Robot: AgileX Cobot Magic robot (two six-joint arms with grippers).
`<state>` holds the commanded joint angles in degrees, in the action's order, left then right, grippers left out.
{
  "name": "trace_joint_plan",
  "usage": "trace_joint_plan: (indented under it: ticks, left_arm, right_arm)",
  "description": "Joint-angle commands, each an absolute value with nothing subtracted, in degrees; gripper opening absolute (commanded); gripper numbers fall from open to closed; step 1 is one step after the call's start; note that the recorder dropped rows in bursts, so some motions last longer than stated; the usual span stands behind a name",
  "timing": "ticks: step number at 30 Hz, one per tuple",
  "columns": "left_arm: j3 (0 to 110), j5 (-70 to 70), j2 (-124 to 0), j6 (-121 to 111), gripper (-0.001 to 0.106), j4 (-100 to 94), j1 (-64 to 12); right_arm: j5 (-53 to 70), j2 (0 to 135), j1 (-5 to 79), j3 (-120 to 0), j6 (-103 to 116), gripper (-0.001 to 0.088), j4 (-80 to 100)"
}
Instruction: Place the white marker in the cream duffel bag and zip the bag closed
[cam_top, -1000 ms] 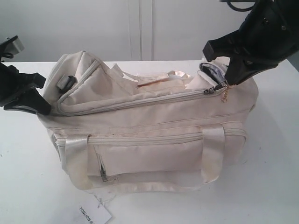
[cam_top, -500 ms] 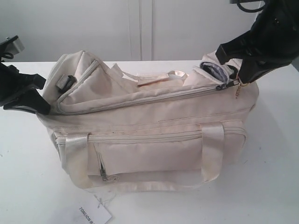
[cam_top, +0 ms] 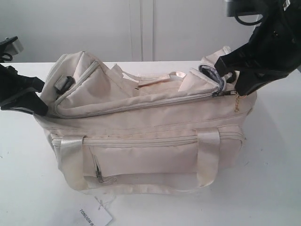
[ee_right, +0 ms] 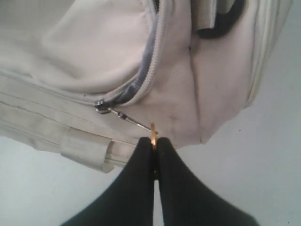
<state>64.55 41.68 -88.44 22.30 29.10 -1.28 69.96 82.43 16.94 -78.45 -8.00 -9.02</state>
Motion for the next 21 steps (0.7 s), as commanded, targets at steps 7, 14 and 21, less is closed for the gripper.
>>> trace_joint_plan:
  ticks: [7,14,21]
  left_arm:
    - [64.6,41.6,-88.4,22.3,0.001,29.1,-1.3]
    - [64.6,41.7,-88.2,22.3,0.039,29.6,-1.3]
    - [64.7,41.5,-84.2,22.8,0.059,29.6,-1.3]
  right_arm:
    - [70.0,82.4,16.9,-78.5,-8.0,0.0,-9.4]
    - [70.0,82.4,16.9,-78.5,-8.0,0.0,-10.4]
    - [70.0,82.4,16.9,-78.5,-7.8,0.0,-10.5]
